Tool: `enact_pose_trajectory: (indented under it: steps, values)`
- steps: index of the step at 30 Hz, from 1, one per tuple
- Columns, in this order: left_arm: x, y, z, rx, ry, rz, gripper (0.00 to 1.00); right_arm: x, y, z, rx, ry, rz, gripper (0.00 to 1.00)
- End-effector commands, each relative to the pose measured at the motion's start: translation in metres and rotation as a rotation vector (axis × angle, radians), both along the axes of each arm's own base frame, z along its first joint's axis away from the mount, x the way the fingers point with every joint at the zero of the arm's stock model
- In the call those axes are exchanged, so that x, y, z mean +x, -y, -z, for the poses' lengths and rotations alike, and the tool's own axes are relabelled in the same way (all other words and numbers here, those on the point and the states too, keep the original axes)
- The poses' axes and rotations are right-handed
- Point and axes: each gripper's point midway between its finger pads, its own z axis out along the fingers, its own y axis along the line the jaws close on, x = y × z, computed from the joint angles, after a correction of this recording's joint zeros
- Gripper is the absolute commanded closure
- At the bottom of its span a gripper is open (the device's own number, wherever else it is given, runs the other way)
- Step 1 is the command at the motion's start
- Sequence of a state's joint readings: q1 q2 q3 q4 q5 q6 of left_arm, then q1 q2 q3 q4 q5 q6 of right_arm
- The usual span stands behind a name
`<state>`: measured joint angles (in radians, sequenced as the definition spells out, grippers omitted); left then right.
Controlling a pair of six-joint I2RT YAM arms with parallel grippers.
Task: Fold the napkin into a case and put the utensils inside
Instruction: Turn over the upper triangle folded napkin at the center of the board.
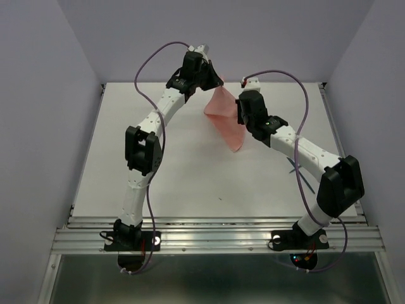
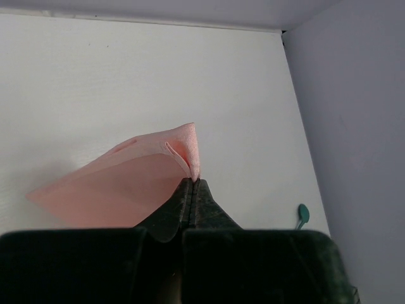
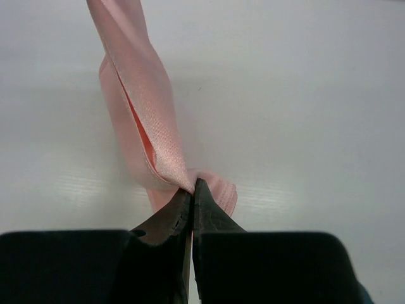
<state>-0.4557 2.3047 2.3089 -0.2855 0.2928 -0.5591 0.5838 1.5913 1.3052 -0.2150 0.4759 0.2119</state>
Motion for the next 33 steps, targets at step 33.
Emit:
enact_pose_trajectory:
  steps: [33]
  values:
    - [-0.058,-0.089,-0.092,-0.047,0.168,-0.078,1.0,-0.072,-0.055,-0.038,0.289,-0.11,-0.297,0.99]
